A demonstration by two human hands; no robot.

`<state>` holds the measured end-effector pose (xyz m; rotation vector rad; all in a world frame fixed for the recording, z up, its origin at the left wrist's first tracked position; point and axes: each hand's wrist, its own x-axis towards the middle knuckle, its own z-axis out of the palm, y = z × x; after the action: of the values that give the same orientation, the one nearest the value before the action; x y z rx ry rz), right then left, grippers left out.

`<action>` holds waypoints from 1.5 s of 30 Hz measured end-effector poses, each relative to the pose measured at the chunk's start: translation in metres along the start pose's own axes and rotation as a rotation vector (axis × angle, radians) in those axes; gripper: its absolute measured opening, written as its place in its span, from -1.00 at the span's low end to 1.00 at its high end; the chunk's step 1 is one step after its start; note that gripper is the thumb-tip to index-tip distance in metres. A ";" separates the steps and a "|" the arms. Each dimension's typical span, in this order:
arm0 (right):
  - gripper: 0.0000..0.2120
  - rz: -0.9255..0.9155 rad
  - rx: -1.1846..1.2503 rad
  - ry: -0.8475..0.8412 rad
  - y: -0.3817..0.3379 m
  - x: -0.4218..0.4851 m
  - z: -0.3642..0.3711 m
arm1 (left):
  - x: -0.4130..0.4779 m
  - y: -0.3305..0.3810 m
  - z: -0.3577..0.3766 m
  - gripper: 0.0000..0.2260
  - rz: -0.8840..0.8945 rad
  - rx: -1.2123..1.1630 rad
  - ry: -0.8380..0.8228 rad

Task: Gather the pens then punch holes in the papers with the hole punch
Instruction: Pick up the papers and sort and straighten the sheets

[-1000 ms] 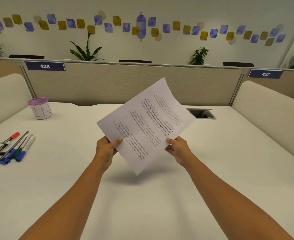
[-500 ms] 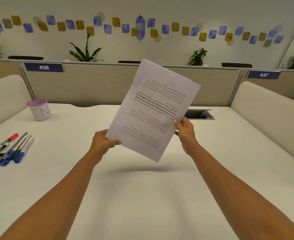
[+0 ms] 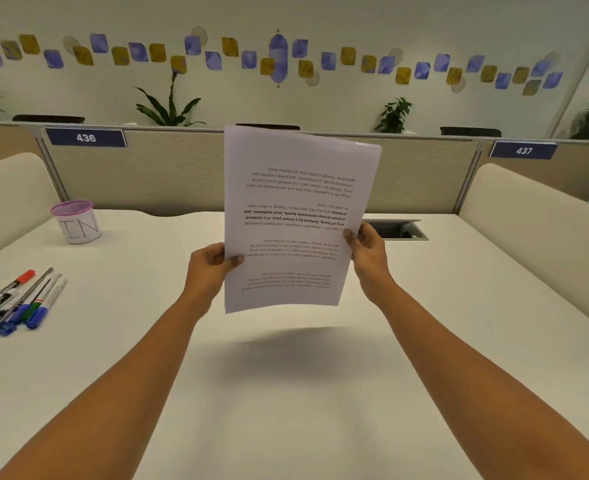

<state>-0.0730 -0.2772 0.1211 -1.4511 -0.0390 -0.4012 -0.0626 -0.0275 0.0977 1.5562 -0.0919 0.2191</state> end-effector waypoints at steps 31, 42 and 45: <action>-0.83 0.178 -0.233 -0.083 0.041 -0.021 -0.022 | -0.007 -0.015 0.001 -0.82 -0.045 -0.086 0.014; -0.80 0.299 -0.016 -0.126 0.054 -0.031 -0.035 | -0.011 -0.018 0.005 -0.84 -0.147 -0.454 0.225; -0.88 0.312 0.050 -0.142 0.052 -0.031 -0.027 | -0.012 -0.015 0.010 -0.89 -0.167 -0.528 0.250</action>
<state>-0.0925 -0.2923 0.0595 -1.4068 0.0628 -0.0412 -0.0708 -0.0380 0.0803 0.9954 0.1662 0.2336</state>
